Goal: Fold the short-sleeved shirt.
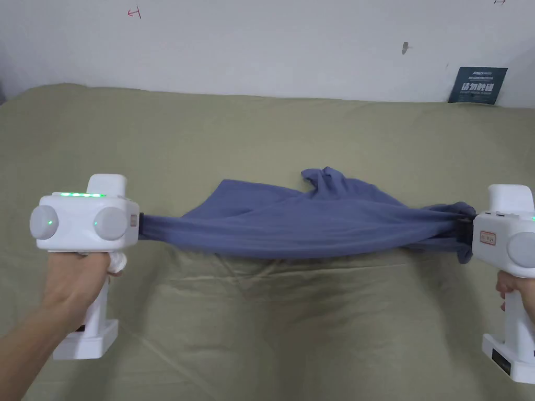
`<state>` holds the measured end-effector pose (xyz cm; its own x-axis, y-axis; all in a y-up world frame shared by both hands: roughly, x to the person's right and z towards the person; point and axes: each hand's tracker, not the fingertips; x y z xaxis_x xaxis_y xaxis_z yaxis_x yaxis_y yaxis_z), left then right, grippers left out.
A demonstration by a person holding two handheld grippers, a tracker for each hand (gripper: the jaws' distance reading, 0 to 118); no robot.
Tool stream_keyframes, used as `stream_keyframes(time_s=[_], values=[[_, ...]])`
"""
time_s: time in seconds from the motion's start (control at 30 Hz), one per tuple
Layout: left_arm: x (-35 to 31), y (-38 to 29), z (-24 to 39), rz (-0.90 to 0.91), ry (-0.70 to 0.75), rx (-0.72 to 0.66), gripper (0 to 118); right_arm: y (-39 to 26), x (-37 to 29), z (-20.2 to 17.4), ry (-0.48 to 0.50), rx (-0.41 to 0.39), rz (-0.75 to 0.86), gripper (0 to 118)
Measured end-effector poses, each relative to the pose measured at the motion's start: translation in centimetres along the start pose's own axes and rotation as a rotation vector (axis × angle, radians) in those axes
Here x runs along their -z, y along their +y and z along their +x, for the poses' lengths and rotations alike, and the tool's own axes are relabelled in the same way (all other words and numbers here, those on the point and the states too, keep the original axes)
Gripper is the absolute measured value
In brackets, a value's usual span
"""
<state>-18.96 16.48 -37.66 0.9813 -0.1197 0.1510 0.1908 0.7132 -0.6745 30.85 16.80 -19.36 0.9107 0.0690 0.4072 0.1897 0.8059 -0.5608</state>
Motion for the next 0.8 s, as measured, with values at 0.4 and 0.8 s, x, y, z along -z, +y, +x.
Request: stream_keyframes(time_s=[0.4,0.8], values=[[-6.1,-10.4,-3.0,-0.076,-0.119,0.012,3,-10.4,-6.6,2.2,0.022,0.023,-0.125,11],[-4.2,-12.2,-2.9,-0.135,-0.122,-0.023,17,-12.5,-4.4,2.0,0.0,0.044,-0.214,27]])
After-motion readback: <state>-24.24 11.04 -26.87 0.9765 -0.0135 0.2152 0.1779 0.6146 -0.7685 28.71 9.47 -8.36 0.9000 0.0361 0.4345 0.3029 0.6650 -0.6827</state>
